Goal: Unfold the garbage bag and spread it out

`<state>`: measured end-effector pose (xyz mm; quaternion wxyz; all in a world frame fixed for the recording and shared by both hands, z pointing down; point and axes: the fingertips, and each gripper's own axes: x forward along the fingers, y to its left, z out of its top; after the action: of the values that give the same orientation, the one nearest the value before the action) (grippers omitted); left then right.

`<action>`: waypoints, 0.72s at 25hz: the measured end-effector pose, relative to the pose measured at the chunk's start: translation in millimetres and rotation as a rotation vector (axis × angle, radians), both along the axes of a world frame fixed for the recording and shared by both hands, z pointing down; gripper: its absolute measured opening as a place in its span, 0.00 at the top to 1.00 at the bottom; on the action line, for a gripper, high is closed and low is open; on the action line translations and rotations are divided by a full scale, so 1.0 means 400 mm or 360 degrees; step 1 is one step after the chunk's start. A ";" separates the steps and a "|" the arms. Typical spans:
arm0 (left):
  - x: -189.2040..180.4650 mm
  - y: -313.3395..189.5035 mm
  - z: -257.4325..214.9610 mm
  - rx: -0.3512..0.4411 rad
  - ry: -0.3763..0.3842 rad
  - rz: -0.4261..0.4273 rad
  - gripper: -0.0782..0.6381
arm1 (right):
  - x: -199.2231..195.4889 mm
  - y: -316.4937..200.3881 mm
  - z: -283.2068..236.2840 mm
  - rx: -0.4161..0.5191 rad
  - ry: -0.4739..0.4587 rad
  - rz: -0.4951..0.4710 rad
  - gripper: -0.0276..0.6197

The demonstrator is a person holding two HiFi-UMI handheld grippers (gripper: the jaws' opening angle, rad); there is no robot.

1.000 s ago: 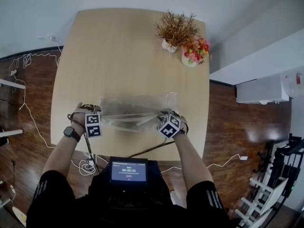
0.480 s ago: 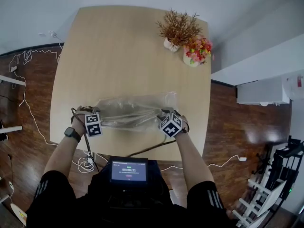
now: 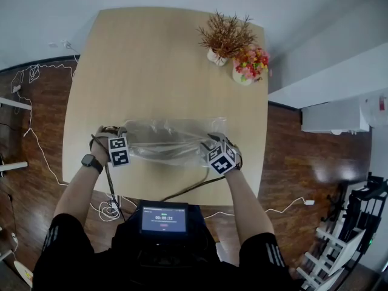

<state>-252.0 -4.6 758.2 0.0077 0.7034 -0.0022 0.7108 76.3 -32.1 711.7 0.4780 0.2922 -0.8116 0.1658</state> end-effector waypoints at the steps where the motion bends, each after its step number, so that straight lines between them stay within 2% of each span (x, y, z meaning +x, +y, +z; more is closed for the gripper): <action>1: 0.003 -0.017 0.000 0.0012 -0.0008 0.0008 0.39 | 0.003 -0.010 -0.006 0.0011 -0.0005 0.0003 0.65; 6: 0.040 -0.090 -0.006 0.0048 0.0001 0.0018 0.39 | 0.009 -0.053 -0.045 0.0032 -0.0016 -0.0023 0.64; 8: 0.063 -0.111 -0.005 0.0037 0.0011 0.0015 0.39 | 0.008 -0.055 -0.038 -0.0026 -0.0051 -0.0028 0.59; 10: 0.086 -0.130 -0.003 0.0029 0.0017 0.0022 0.39 | 0.007 -0.052 -0.034 -0.0093 -0.0065 -0.0059 0.58; 14: 0.119 -0.149 -0.003 -0.0021 -0.0005 0.0076 0.39 | 0.033 -0.019 0.005 -0.0223 0.0047 -0.0201 0.50; 18: 0.121 -0.161 -0.002 -0.0057 -0.0045 0.0124 0.39 | 0.067 0.011 0.061 -0.0347 0.0087 -0.0226 0.44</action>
<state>-203.6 -69.0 757.4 -0.0075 0.6925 0.0377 0.7204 103.0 -27.8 736.2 0.5395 0.1846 -0.7940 0.2108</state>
